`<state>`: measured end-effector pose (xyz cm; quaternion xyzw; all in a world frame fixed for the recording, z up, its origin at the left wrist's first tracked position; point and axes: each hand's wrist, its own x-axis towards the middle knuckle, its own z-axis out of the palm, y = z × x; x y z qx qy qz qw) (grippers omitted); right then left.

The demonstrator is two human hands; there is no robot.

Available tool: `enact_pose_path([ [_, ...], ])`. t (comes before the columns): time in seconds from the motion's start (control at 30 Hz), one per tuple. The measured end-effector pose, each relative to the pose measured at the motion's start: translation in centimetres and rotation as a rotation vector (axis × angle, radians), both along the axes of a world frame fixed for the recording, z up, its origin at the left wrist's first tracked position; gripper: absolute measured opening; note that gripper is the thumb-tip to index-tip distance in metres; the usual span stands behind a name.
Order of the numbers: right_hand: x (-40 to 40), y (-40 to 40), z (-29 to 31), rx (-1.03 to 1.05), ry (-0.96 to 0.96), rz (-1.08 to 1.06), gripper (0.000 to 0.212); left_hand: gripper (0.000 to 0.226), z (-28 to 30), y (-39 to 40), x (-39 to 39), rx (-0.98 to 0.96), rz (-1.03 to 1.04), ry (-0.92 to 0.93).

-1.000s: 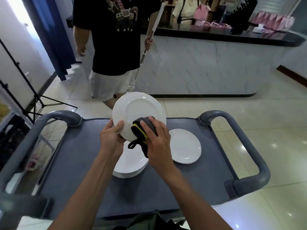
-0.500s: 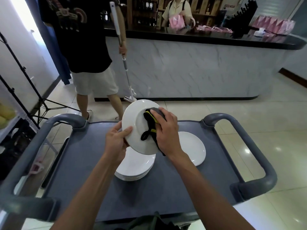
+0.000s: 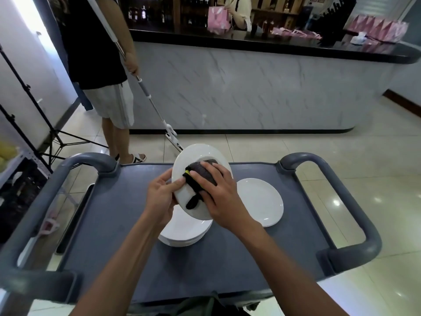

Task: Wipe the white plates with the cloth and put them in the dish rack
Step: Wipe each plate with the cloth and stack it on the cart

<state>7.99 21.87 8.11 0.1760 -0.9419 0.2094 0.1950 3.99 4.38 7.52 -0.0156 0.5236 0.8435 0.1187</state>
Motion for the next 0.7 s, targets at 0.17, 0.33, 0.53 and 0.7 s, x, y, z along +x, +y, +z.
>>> enact_pose_path([
  [0.17, -0.9, 0.4, 0.1, 0.043, 0.006, -0.063, 0.053, 0.036, -0.1, -0.1, -0.4, -0.070, -0.080, 0.034],
  [0.33, -2.3, 0.1, 0.5, 0.025, 0.018, -0.137, 0.061, 0.039, 0.4, -0.2, -0.9, -0.097, -0.124, 0.048],
  [0.53, -4.1, 1.5, 1.2, -0.166, -0.036, -0.236, 0.062, 0.047, 0.5, 0.0, -0.7, -0.067, -0.069, 0.033],
  [0.7, -4.9, 3.8, 0.7, -0.228, -0.040, -0.250, 0.058, 0.046, 0.7, 1.5, -0.9, -0.068, -0.047, 0.017],
])
